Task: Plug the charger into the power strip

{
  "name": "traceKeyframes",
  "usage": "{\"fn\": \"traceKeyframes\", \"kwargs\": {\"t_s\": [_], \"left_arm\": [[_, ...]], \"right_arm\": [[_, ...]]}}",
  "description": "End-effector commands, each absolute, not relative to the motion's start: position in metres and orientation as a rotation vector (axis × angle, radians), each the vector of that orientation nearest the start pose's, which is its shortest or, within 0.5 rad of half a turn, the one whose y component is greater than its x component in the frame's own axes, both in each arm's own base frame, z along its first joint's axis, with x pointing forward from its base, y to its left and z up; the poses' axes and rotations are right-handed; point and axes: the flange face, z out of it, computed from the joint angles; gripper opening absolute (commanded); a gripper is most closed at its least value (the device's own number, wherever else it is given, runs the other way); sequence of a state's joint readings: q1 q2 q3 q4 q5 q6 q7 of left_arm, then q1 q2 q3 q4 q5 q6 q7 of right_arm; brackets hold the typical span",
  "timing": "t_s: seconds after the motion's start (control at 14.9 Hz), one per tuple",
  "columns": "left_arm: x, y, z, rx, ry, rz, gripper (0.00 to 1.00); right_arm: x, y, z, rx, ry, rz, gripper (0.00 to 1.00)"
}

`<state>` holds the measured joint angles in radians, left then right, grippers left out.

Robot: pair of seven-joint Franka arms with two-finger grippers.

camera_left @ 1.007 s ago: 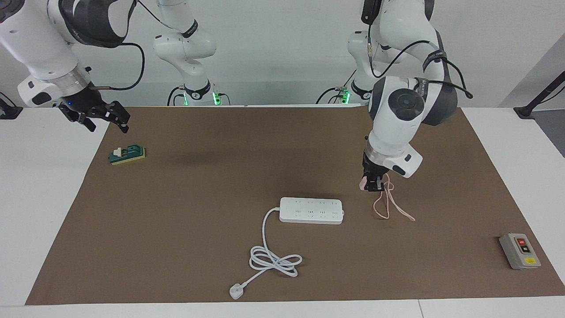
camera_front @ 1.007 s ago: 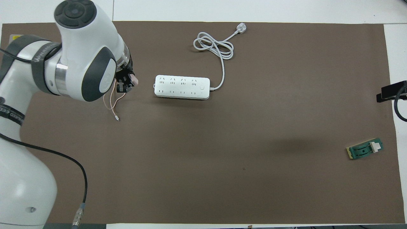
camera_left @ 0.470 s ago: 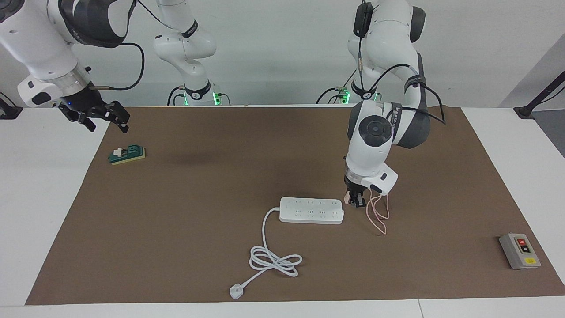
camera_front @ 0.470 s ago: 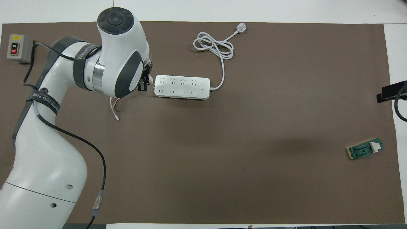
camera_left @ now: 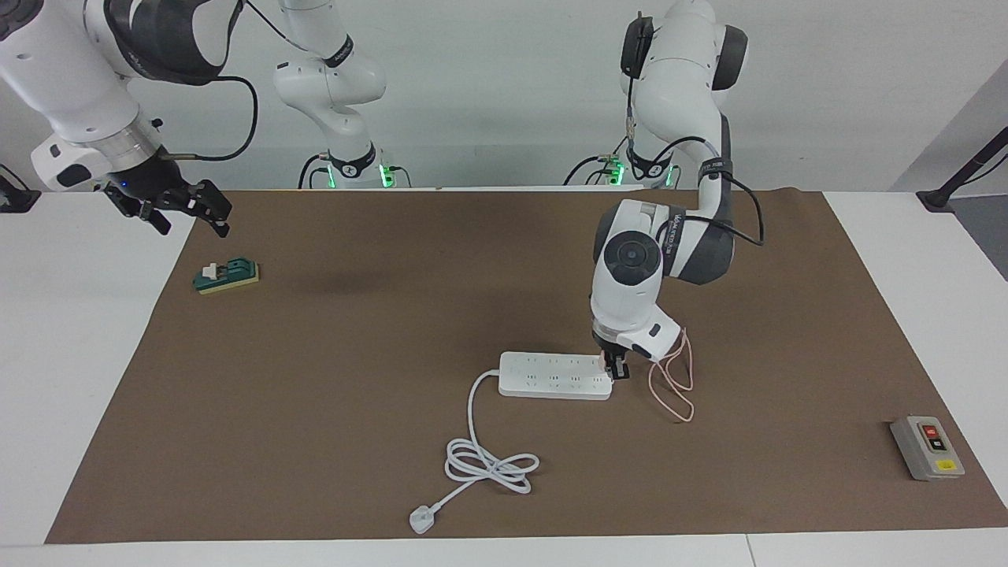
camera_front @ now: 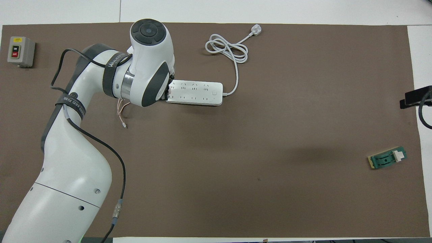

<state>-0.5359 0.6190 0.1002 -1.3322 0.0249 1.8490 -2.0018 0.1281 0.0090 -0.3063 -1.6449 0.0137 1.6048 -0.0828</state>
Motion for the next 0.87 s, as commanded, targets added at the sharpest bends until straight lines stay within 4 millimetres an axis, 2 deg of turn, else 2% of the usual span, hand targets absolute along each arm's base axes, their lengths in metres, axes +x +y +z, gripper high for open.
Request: {"fn": "traceKeyframes", "kwargs": {"t_s": [0.0, 0.81], "left_arm": [[0.6418, -0.3254, 0.3672, -2.151, -2.119, -0.119, 0.0], [0.6432, -0.3262, 0.3662, -2.184, -2.149, -0.128, 0.0]], "right_arm": [[0.5433, -0.0961, 0.59, -3.109, 0.168, 0.089, 1.0], [0.5435, -0.0953, 0.59, -3.109, 0.166, 0.089, 1.0]]}}
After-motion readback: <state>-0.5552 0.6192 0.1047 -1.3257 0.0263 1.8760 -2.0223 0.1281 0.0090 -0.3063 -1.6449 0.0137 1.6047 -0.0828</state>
